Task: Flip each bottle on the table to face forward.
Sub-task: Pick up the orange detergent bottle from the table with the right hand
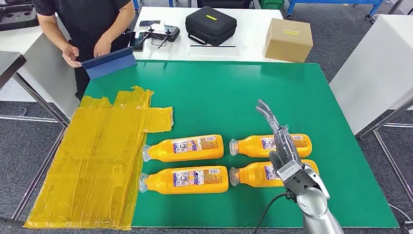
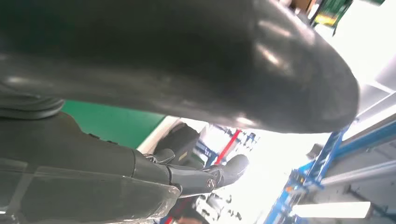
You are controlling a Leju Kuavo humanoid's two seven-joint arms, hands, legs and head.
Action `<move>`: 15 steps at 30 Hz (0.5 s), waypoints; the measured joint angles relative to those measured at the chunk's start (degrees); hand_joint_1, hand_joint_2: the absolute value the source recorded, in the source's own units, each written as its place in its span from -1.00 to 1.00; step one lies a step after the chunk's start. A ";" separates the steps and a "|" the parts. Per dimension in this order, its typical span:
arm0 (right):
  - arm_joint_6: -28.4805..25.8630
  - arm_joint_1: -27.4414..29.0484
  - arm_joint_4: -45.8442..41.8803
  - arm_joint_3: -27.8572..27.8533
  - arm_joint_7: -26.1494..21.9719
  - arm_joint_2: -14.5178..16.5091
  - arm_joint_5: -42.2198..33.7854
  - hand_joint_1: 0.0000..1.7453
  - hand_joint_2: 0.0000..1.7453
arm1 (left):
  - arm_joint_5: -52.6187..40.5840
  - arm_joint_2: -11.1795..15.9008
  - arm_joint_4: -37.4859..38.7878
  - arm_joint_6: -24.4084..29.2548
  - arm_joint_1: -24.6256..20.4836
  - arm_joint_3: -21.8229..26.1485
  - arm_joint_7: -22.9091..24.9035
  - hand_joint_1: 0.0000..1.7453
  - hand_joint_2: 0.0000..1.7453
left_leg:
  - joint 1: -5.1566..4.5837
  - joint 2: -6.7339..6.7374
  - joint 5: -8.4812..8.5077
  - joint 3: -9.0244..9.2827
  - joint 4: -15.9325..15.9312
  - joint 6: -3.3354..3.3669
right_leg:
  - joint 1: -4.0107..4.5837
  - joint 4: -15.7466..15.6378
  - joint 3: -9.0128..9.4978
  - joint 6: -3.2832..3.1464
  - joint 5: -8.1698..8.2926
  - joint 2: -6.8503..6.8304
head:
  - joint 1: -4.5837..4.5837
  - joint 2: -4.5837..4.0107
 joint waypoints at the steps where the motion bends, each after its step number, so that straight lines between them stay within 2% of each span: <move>1: -0.10 -0.04 0.26 0.36 -0.15 -0.51 -0.70 -1.00 -1.00 | 0.08 -0.01 -0.54 0.77 1.04 -0.08 -0.07 -1.00 -1.00 | 0.00 0.01 0.00 0.00 0.00 0.00 | 0.00 0.00 -0.02 0.00 0.00 0.01 | 0.00 0.00; 5: -1.16 0.69 0.89 1.48 -0.47 -5.27 -5.69 -1.00 -1.00 | -1.32 -0.04 -4.85 2.62 8.04 -1.83 -0.50 -1.00 -1.00 | -0.05 -0.17 -0.06 0.08 0.03 0.09 | -0.14 -0.13 -0.53 0.07 -0.12 -0.15 | 0.01 0.00; 7: -1.56 3.71 -1.06 -0.12 -0.01 -7.33 -5.89 -1.00 -1.00 | -3.55 -0.05 -6.15 -2.51 9.21 -2.79 -0.54 -1.00 -1.00 | -0.08 -0.55 -0.12 0.17 0.03 0.18 | -0.28 -0.23 -0.53 0.16 -0.25 -0.54 | 0.02 0.00; 10: 0.15 11.90 -7.73 -6.08 0.47 -7.21 -2.22 -1.00 -1.00 | -7.80 -0.21 -5.61 -14.36 5.89 -2.89 -0.07 -1.00 -1.00 | -0.10 -1.05 -0.13 0.18 0.02 0.19 | -0.33 -0.25 -0.27 0.26 -0.36 -1.05 | 0.02 0.00; 13: 3.76 18.16 -13.56 -12.17 0.06 -4.92 0.74 -1.00 -1.00 | -11.52 -0.40 -3.47 -18.69 0.47 -2.75 0.89 -1.00 -1.00 | -0.08 -0.92 -0.15 0.16 0.00 0.17 | -0.23 -0.18 0.22 0.23 -0.28 -0.94 | 0.00 0.00; 15: 5.15 19.94 -15.67 -14.90 -0.15 -3.67 1.96 -1.00 0.00 | -12.68 -0.45 -2.64 -18.12 -2.12 -2.87 1.37 -1.00 -1.00 | -0.07 -0.60 -0.16 0.24 0.00 0.15 | -0.13 -0.14 0.34 0.17 -0.21 -0.63 | -0.02 0.00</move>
